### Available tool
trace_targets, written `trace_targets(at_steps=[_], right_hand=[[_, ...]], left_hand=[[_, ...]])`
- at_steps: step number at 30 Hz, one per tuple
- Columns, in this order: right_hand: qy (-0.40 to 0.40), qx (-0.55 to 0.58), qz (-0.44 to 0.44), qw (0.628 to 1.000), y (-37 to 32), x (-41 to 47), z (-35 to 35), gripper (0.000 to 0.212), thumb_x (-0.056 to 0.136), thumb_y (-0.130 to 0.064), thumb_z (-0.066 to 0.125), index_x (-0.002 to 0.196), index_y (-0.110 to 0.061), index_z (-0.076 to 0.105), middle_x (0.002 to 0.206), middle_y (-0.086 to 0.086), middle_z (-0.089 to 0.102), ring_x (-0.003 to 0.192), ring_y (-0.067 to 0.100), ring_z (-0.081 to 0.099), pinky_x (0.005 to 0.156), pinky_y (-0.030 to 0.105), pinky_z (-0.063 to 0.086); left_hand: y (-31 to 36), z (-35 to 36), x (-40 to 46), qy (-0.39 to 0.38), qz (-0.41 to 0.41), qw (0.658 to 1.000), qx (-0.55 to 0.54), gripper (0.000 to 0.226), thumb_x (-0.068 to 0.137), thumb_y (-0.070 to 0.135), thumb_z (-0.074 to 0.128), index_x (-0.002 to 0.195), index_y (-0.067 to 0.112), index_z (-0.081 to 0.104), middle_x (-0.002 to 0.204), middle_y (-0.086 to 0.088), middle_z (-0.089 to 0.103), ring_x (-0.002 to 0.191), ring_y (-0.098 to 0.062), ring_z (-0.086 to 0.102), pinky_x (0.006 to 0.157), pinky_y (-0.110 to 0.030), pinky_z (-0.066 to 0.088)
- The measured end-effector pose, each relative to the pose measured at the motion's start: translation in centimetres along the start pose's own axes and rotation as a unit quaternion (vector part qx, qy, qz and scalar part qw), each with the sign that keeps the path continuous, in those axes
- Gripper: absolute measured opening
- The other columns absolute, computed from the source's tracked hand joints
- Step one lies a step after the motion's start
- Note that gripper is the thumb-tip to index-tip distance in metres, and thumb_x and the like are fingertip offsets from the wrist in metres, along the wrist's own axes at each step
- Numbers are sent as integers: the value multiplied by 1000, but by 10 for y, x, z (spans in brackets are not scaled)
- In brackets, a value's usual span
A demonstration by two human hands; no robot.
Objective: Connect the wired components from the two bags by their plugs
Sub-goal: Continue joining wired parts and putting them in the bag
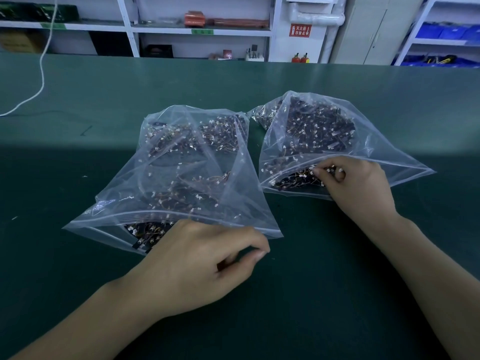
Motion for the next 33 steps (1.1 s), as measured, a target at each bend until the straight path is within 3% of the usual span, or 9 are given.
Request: trace_targets(at_steps=[5,8,13,15,19,22,25,29,33], right_hand=[[-3,-12,13,1000,-3,0,2,7,95,-31,77,100,-26,79,60,-11,58,57,12,55,64,29,43],[9,26,34,999,-3,-1,-1,18,93,-24,78,99,-30,63,56,-6,53,54,10,54,62,32,48],[8,82,35,996,-12,-4,7,32,93,-5,72,81,-28,52,54,-6,50,56,18,50,59,13,42],[-5,117,21,993,-18,-5,11,29,93,1,69,82,-22,57,54,-5,47,55,19,47,59,13,40],[-68,104,-51,991,-38,-8,21,30,91,9,65,78,-19,70,49,-7,35,51,21,39,55,29,40],[-88,65,-76,991,-43,-9,24,31,88,8,63,77,-19,76,52,-16,49,48,13,44,55,35,48],[-92,24,-72,993,-43,-10,25,32,89,4,62,81,-21,79,64,-15,64,53,5,53,60,35,54],[-56,-5,-58,997,-45,-11,18,29,96,-6,64,102,-26,83,63,-24,54,54,3,51,63,31,51],[-59,-37,-50,996,-47,-11,18,22,97,-8,63,100,-21,81,52,-23,38,50,10,41,60,34,47]], left_hand=[[1,1,1,-15,-3,1000,-3,11,102,28,66,101,31,76,63,12,46,55,-6,49,50,-29,46],[1,2,1,-25,-6,1000,-3,12,102,27,66,100,30,77,63,12,46,55,-6,48,50,-27,45],[2,3,2,-35,-9,999,0,11,101,25,68,100,31,77,63,13,48,56,-6,50,51,-25,45],[2,2,2,-36,-10,999,0,11,100,25,69,99,31,78,63,13,48,56,-6,50,51,-25,45],[2,3,3,-44,-12,999,3,12,101,28,66,99,32,77,64,14,47,56,-5,48,52,-19,42],[2,4,2,-55,-13,998,4,11,101,27,67,100,33,76,66,16,45,58,-3,47,53,-15,38],[2,6,3,-65,-11,998,5,11,102,28,66,100,34,75,68,21,41,58,-1,47,54,-14,37],[3,7,3,-71,-12,997,2,11,102,29,66,100,35,75,70,22,36,59,3,41,54,-12,35],[4,6,3,-74,-10,997,5,12,102,30,64,100,36,74,70,22,37,59,2,43,53,-15,39]])
Point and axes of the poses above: each hand's wrist, its own x-axis towards the middle knuckle, its own z-axis out of the palm, y = z × x, the point moved 9 cm from there along x, towards the middle knuckle
